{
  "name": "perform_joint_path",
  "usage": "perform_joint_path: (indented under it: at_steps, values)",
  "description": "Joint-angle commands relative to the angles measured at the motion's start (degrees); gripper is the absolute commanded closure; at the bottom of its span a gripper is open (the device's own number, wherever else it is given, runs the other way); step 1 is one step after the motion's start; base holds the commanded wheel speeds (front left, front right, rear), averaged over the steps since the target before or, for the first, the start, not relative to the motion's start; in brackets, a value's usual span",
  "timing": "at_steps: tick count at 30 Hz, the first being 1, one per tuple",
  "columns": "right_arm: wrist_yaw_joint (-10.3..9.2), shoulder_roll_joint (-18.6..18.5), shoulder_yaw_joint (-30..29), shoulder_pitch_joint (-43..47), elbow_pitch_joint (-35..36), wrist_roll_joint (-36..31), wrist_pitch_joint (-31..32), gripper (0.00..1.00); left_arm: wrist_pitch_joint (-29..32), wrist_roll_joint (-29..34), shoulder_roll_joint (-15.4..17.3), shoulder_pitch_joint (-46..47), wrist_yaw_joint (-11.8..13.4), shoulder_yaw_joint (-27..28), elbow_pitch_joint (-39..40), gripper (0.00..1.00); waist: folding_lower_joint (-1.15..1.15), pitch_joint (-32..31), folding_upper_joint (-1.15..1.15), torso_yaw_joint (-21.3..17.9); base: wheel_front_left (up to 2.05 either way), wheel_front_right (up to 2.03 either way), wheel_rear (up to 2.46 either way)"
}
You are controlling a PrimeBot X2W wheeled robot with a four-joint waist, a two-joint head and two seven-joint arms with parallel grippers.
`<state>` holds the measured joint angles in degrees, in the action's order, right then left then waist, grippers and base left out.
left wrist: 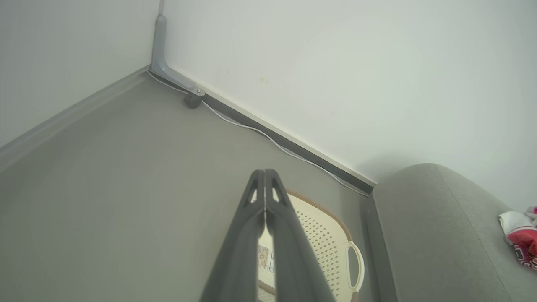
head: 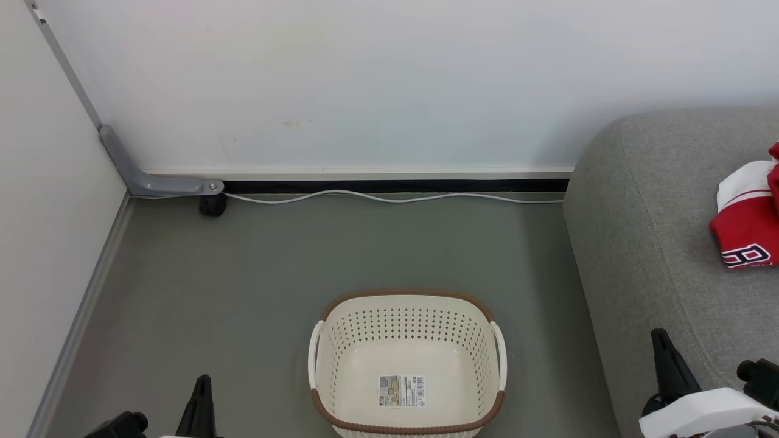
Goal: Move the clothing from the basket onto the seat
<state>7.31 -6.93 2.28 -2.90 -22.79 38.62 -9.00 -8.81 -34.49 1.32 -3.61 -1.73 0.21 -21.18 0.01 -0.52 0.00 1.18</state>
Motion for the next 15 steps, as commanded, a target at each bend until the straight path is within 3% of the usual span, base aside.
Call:
perform_joint_path:
  at_steps: [1,15]
  values:
    - [0.05,-0.47,-0.26,-2.14,1.89,1.56,0.49,1.00,0.29,-1.69,0.77,3.07,-0.75,0.99,1.74,1.00,-0.01,0.01,0.00,-0.02,0.00,0.00,0.00]
    - [0.07,0.19,-1.52,-2.30,2.89,9.13,2.68,1.00,2.48,-9.85,0.88,4.05,-1.48,1.77,2.52,1.00,-0.01,0.11,0.00,-0.19,0.00,0.00,0.00]
